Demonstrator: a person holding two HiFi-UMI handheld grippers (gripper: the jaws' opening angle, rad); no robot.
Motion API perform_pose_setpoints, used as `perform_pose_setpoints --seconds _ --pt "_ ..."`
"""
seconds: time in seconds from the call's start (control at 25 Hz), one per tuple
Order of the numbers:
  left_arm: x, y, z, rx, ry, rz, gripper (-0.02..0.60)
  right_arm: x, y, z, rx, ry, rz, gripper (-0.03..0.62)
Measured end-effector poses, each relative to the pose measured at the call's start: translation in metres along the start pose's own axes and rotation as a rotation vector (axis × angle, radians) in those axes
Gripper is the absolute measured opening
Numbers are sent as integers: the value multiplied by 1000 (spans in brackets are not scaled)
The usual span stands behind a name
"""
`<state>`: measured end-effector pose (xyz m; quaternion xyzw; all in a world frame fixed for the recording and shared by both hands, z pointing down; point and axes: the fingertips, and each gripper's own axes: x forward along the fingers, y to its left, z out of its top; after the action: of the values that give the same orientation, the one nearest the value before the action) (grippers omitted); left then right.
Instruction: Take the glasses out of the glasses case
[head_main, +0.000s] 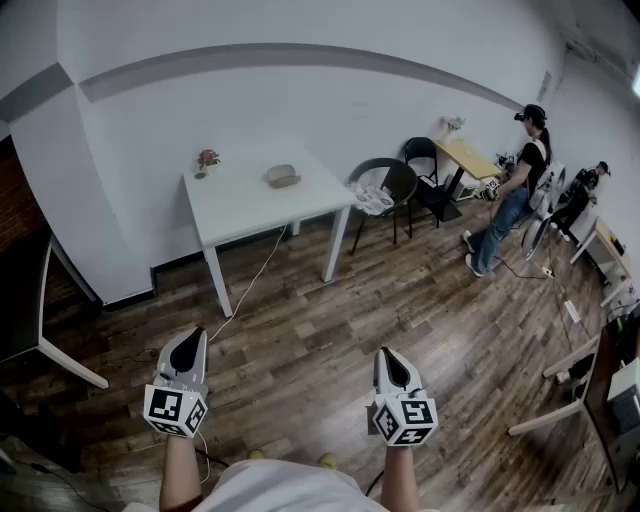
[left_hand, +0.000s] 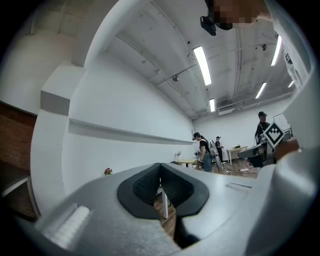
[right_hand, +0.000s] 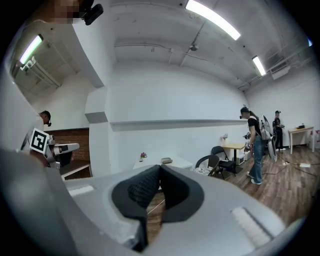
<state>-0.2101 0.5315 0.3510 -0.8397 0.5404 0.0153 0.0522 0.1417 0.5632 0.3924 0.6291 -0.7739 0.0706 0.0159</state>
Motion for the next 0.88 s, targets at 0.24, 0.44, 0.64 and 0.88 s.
perform_pose_setpoints --seconds 0.24,0.44,0.64,0.88 --pt "-3 9 1 20 0 12 9 7 6 4 5 -17 7 3" --pt "-8 12 -1 14 8 17 9 10 15 1 -1 -1 26 3" --pt "-11 15 -4 14 17 15 9 10 18 2 14 -9 10 3" --pt "-12 15 -8 9 21 15 9 6 17 -2 21 -8 1 3"
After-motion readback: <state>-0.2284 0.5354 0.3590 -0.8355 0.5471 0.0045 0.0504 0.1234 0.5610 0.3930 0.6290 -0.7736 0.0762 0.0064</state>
